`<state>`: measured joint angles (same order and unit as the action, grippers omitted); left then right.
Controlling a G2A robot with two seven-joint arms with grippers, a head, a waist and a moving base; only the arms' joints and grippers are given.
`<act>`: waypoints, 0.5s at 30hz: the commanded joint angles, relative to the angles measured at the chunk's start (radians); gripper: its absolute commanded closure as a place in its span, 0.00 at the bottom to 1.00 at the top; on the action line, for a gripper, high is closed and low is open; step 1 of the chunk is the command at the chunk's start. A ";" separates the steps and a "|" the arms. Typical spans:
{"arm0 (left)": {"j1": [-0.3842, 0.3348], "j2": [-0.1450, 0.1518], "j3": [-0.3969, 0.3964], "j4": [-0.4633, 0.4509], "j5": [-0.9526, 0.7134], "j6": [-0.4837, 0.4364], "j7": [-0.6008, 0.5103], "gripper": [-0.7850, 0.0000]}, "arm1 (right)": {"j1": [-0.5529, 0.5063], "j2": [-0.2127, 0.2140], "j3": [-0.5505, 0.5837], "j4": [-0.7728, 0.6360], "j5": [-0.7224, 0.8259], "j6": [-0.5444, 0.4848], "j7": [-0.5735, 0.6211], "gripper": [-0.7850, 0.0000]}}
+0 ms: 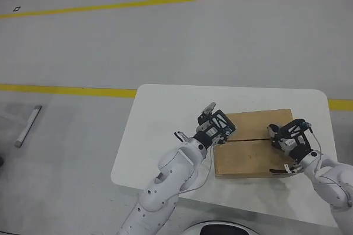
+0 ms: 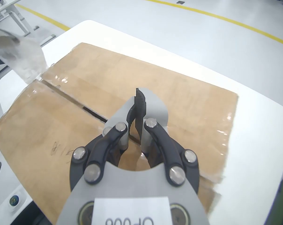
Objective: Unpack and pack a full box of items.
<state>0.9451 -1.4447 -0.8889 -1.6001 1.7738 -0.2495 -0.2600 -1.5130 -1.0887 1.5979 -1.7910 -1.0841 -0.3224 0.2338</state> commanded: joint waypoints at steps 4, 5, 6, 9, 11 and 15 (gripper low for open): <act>-0.039 -0.015 0.040 0.039 -0.009 -0.010 0.007 0.00 | -0.022 0.003 0.050 -0.012 0.012 0.010 -0.003 1.00; -0.045 -0.018 0.048 0.046 -0.012 -0.014 0.009 0.00 | -0.026 0.003 0.057 -0.014 0.015 0.015 -0.005 1.00; -0.051 -0.021 0.054 0.052 -0.012 -0.015 0.009 0.00 | -0.030 0.003 0.063 -0.016 0.019 0.018 -0.007 1.00; -0.066 -0.030 0.075 0.073 -0.018 -0.016 0.011 0.00 | -0.041 0.004 0.087 -0.018 0.027 0.032 -0.010 1.00; -0.074 -0.036 0.091 0.082 -0.022 -0.023 0.014 0.00 | -0.046 0.004 0.103 -0.016 0.031 0.039 -0.011 1.00; -0.080 -0.045 0.114 0.085 -0.021 -0.031 0.016 0.00 | -0.049 0.005 0.130 -0.013 0.036 0.053 -0.005 0.82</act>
<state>0.8654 -1.4883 -0.7790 -1.5140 1.7525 -0.2774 -0.2446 -1.5625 -1.0834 1.7229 -1.8044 -1.0496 -0.2735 0.2253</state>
